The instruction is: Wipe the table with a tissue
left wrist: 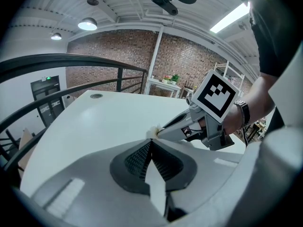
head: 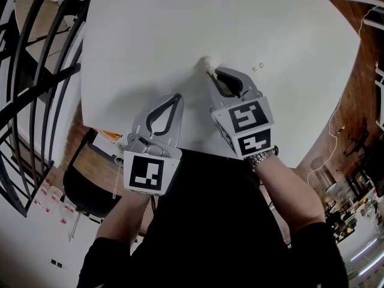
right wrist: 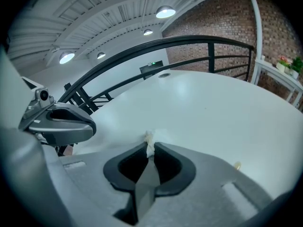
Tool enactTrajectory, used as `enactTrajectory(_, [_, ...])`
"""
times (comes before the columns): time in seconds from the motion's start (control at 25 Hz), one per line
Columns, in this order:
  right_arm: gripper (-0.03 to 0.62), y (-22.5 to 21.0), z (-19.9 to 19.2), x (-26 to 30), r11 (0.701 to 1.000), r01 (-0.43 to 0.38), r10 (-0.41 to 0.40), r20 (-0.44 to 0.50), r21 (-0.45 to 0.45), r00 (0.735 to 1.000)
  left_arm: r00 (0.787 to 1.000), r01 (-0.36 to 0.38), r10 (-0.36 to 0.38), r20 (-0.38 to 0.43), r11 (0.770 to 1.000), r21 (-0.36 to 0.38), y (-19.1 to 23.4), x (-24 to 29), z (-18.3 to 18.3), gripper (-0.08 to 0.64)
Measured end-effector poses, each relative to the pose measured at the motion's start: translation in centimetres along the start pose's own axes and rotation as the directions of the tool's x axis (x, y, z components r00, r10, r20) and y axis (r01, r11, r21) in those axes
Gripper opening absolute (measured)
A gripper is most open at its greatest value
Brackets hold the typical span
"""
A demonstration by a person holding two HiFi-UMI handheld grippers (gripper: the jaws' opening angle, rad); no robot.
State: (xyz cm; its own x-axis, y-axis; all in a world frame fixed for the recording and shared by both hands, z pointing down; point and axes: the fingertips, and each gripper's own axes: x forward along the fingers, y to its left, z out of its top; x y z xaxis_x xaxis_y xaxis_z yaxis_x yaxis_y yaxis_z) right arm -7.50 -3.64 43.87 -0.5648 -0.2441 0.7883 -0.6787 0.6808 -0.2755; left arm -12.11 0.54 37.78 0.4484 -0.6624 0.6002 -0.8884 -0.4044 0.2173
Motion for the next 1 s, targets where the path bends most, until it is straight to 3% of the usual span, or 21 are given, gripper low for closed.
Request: enactTrajectory(1.0, [0.026,-3.1,-0.3,-0.5,0.991,0.106,-0.106,-0.007,0.085,0.994,0.999,0.047,-0.047,-0.003,0.998,0.036,0.2,0.6,0.4,0.017])
